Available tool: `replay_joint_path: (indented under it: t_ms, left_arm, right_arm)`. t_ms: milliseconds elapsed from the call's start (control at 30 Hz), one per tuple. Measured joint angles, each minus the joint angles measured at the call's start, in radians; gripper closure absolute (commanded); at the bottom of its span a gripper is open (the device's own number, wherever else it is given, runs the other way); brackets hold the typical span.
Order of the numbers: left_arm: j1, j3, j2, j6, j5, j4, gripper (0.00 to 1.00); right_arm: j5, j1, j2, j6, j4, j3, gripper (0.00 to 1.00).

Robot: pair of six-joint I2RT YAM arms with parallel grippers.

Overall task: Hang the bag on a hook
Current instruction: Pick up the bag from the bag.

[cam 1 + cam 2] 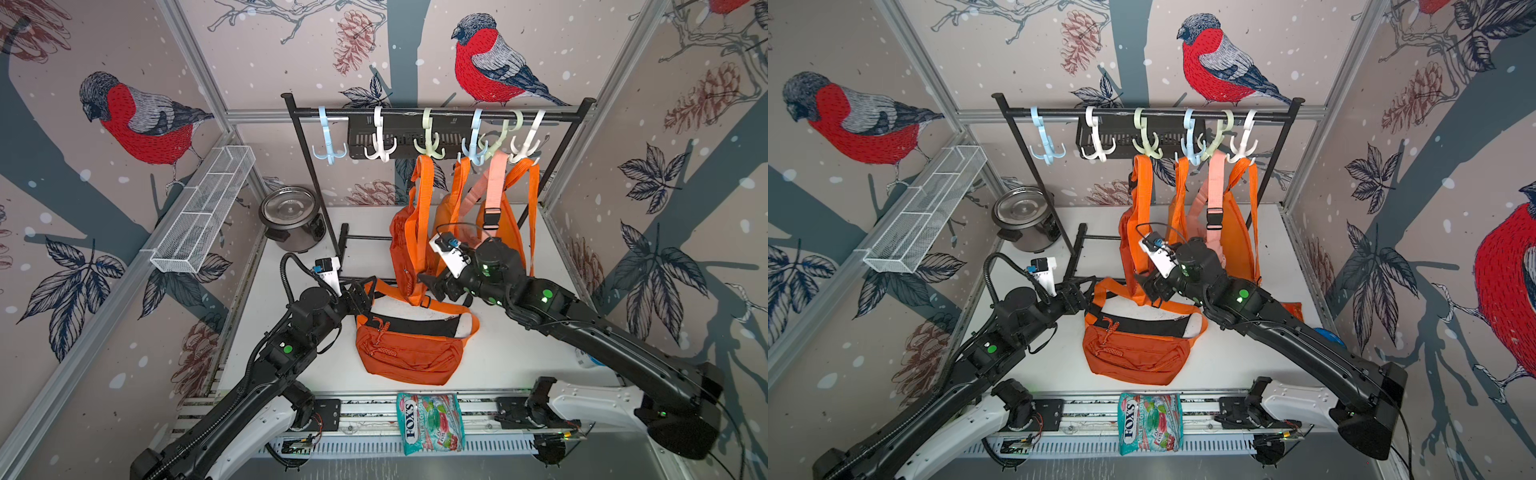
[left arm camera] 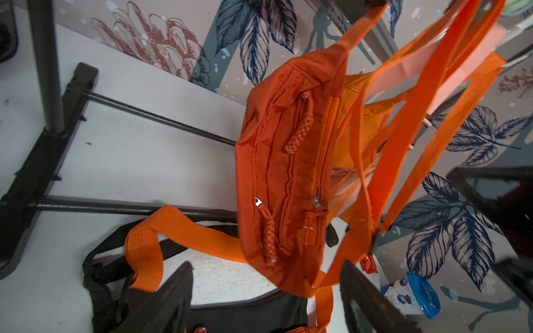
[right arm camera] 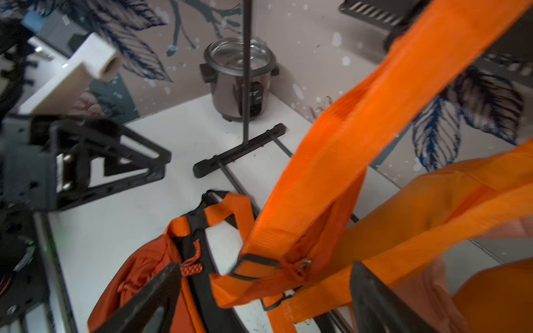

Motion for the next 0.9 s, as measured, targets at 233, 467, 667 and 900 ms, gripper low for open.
replay_joint_path:
  t_ms: [233, 467, 667, 900]
  left_arm:
    - [0.082, -0.047, -0.058, -0.073, 0.026, -0.016, 0.21]
    - [0.09, -0.089, -0.179, -0.084, 0.047, -0.001, 0.21]
    - [0.091, -0.079, -0.241, -0.082, 0.041, -0.001, 0.2]
    - [0.091, -0.061, -0.262, -0.068, 0.021, -0.016, 0.21]
  right_arm:
    - [-0.074, 0.169, 0.05, -0.001, -0.065, -0.077, 0.07]
    - [-0.148, 0.267, 0.194, 0.004, -0.109, -0.119, 0.07]
    - [-0.163, 0.327, 0.351, 0.026, -0.137, -0.118, 0.07]
    - [-0.151, 0.373, 0.497, 0.043, -0.143, -0.1, 0.11]
